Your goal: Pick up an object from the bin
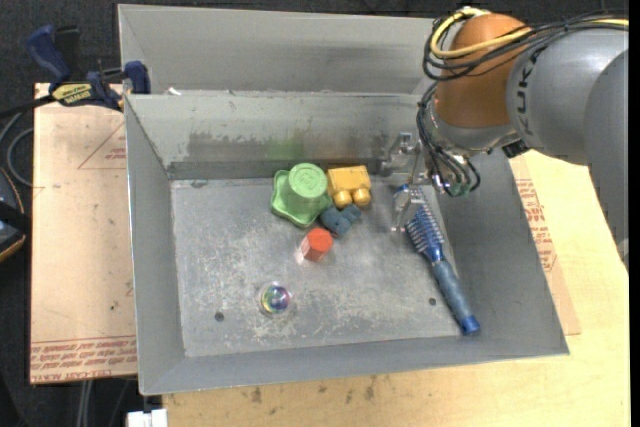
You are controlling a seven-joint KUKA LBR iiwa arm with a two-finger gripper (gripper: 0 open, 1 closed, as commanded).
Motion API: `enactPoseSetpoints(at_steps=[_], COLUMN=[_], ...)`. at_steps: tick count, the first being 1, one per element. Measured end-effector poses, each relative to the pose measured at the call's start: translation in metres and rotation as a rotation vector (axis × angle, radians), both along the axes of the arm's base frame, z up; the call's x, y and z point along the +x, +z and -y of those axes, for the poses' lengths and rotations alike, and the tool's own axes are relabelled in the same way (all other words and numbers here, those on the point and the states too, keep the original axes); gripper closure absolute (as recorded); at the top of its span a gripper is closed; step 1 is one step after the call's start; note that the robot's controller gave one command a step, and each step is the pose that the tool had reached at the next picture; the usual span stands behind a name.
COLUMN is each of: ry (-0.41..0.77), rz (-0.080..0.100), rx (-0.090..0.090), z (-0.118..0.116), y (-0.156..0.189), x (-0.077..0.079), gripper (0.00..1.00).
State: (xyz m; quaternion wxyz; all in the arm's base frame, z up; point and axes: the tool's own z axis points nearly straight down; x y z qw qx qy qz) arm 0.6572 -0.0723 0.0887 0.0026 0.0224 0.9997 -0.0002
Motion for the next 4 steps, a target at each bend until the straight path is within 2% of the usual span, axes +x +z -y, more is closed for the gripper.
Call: enactPoseSetpoints(at_steps=[1, 2, 3, 4], ry=[0.005, 0.124, 0.099, 0.098], rz=[0.008, 0.006, 0.023, 0.015], rx=[0.002, 0.005, 0.001, 0.002], z=[-0.034, -0.109, -0.154, -0.153], y=[0.116, 0.015, -0.006, -0.006], x=[0.003, -0.007, -0.002, -0.004], gripper=[0.0, 0.0, 0.0, 1.0])
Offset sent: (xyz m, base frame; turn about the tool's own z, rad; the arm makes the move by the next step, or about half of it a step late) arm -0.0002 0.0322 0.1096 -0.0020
